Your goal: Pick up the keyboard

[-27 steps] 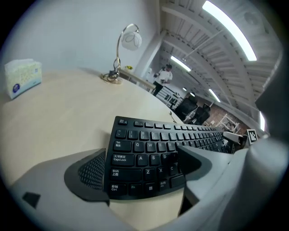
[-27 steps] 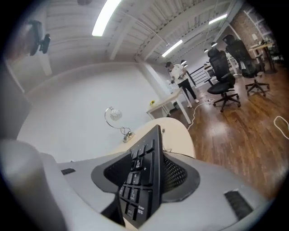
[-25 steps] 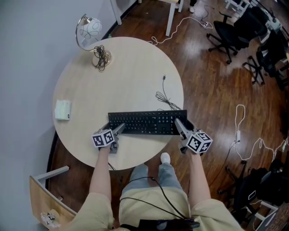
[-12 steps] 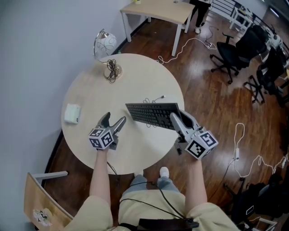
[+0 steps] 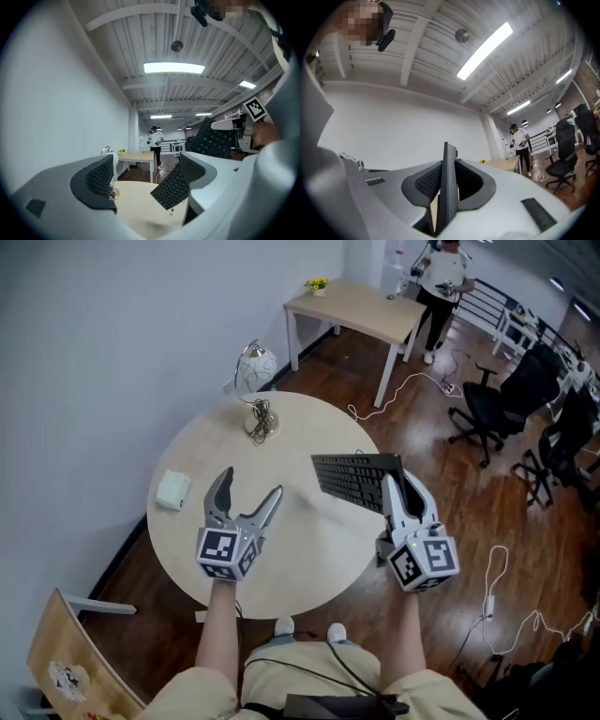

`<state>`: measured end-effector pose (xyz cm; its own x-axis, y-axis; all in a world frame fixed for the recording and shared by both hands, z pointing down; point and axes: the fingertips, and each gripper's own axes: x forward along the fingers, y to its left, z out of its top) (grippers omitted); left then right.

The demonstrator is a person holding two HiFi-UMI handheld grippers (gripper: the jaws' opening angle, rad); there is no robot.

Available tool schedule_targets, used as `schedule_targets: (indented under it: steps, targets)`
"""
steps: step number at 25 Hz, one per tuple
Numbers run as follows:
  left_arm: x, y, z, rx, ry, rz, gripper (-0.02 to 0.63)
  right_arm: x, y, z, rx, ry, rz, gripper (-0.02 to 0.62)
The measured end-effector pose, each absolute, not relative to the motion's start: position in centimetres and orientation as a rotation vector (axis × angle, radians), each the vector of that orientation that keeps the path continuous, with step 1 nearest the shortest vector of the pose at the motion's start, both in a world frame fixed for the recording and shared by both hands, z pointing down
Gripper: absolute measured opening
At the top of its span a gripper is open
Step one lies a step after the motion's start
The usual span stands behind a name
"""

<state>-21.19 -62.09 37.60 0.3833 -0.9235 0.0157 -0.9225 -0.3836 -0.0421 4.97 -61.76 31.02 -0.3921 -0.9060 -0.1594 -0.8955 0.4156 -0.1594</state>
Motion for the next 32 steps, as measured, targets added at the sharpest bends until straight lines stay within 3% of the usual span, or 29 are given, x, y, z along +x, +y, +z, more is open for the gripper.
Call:
schedule_targets:
  steps: [10,32]
  targets:
    - [-19.7,-58.9,31.0,-2.374,1.806,-0.035,0.426,4.3,-59.3,25.2,-1.690,2.431,0.384,0.094]
    - [-21.5,-58.5,30.2,-2.284,1.927,-0.017,0.425,5.3,-59.4,29.5,-1.765,2.452,0.144,0.094]
